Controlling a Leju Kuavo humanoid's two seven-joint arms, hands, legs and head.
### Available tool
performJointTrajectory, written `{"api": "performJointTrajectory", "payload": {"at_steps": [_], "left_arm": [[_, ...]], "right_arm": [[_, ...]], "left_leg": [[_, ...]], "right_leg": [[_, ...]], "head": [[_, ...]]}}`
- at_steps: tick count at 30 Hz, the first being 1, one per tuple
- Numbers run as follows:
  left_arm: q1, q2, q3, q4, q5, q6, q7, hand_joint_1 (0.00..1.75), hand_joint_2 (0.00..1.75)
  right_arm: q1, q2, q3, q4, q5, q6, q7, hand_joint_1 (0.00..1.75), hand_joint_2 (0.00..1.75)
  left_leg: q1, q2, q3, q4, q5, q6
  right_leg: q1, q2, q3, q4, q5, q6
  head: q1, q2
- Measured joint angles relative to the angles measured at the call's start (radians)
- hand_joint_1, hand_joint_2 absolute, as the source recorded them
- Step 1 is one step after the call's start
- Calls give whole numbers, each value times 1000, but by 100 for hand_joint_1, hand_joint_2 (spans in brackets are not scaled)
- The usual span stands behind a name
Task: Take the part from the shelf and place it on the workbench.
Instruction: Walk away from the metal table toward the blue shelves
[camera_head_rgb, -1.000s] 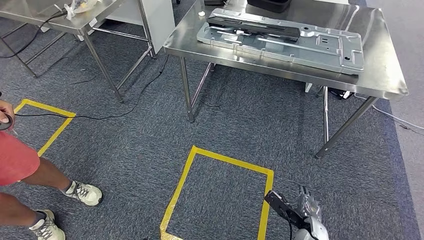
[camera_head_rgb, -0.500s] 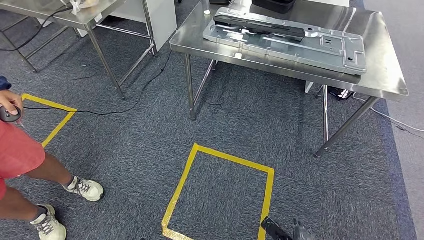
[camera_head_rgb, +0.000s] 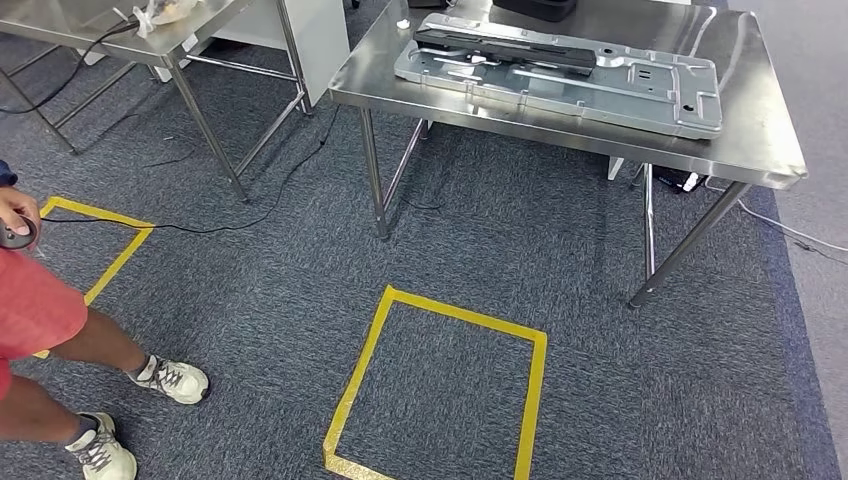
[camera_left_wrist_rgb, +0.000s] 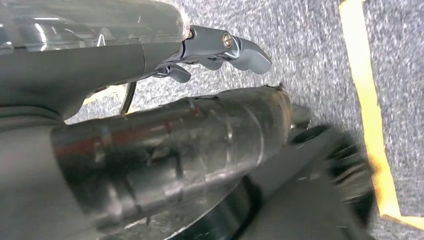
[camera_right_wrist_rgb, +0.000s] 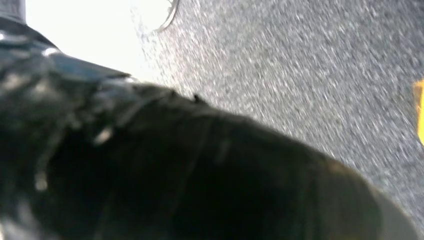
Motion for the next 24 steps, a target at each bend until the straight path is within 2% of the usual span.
{"api": "performJointTrajectory", "payload": {"at_steps": [1, 2, 5, 6, 7, 9, 10, 11, 12, 13, 15, 16, 17, 19, 21, 23, 24], "left_arm": [[-1, 0, 0, 0, 0, 0, 0, 0, 0], [-1, 0, 1, 0, 1, 0, 0, 0, 0], [1, 0, 1, 0, 3, 1, -2, 0, 0], [2, 0, 2, 0, 4, 2, -2, 0, 0], [1, 0, 2, 0, 4, 2, -3, 0, 0], [2, 0, 2, 0, 4, 2, -3, 0, 0], [3, 0, 3, 0, 5, 2, -3, 0, 0], [4, 0, 4, 0, 6, 2, -3, 0, 0], [5, 0, 5, 0, 8, 2, -3, 0, 0], [6, 0, 5, 0, 9, 2, -3, 0, 0], [6, 0, 6, 0, 12, 3, -4, 0, 0], [6, 0, 7, 0, 13, 4, -4, 0, 0], [6, 0, 8, 0, 13, 5, -4, 0, 0], [6, 0, 11, 0, 14, 7, -4, 0, 0], [7, 0, 14, 0, 16, 11, -5, 0, 0], [8, 0, 19, 0, 21, 15, -7, 0, 0], [10, 0, 22, 0, 23, 18, -9, 0, 0]], "right_arm": [[3, 2, -4, 3, -1, 2, 1, 0, 0], [5, 4, -7, 6, -3, 6, 2, 0, 0], [17, 7, -21, 14, -15, 17, 2, 0, 0], [21, 9, -26, 16, -20, 20, 2, 0, 0], [26, 11, -31, 19, -24, 24, 2, 0, 0], [35, 15, -40, 24, -33, 34, 3, 0, 0], [40, 17, -44, 27, -38, 37, 3, 0, 0], [46, 18, -48, 29, -42, 38, 3, 0, 0], [52, 20, -52, 31, -48, 39, 2, 0, 0], [58, 21, -56, 33, -55, 40, 0, 0, 0], [63, 23, -68, 35, -75, 45, -11, 0, 0], [64, 24, -74, 36, -85, 47, -19, 0, 0], [66, 27, -82, 37, -96, 48, -29, 0, 0], [70, 33, -96, 38, -113, 45, -51, 0, 0], [75, 40, -110, 40, -131, 41, -77, 0, 87], [78, 47, -128, 40, -147, 36, -110, 0, 175], [79, 49, -137, 41, -153, 34, -131, 0, 175]], "left_leg": [[-1, 0, 22, -44, 12, 3], [-2, 0, 31, -65, 13, 7], [-3, 0, 30, -72, 22, 24], [-2, 1, 29, -76, 26, 31], [-1, 2, 28, -79, 30, 37], [-2, 4, 22, -79, 33, 43], [-3, 4, 19, -78, 34, 44], [-4, 5, 18, -78, 35, 45], [-4, 4, 17, -77, 35, 45], [-4, 4, 18, -76, 35, 44], [-6, 3, 19, -73, 33, 41], [-8, 4, 18, -72, 33, 36], [-9, 4, 18, -71, 33, 31], [-10, 5, 17, -71, 35, 20], [-8, 4, 11, -56, 19, 10], [-6, 2, -25, 27, -38, 2], [-5, 2, -55, 94, -75, -2]], "right_leg": [[2, 1, -2, 3, -1, 5], [4, 1, -3, 5, -1, 11], [2, 2, -7, 9, -3, 30], [0, 2, -14, 26, -18, 35], [-2, 2, -31, 64, -45, 40], [-4, 2, -87, 190, -117, 46], [-4, 2, -113, 251, -142, 48], [-5, 2, -127, 284, -149, 49], [-5, 2, -121, 279, -136, 48], [-4, 2, -95, 234, -106, 46], [-1, 1, -20, 89, -44, 37], [1, 1, 6, 36, -27, 32], [4, 1, 19, 7, -21, 28], [6, 2, 18, 1, -19, 20], [1, 0, 19, -8, -12, 7], [-2, -2, 16, -15, -4, -5], [-2, -2, 12, -15, -3, -9]], "head": [[0, 0], [0, 0], [1, 0], [1, 0], [1, 0], [1, 0], [1, 0], [1, 0], [1, 0], [1, 0], [1, 0], [1, 0], [1, 0], [0, 0], [0, 0], [0, 0], [0, 0]]}}
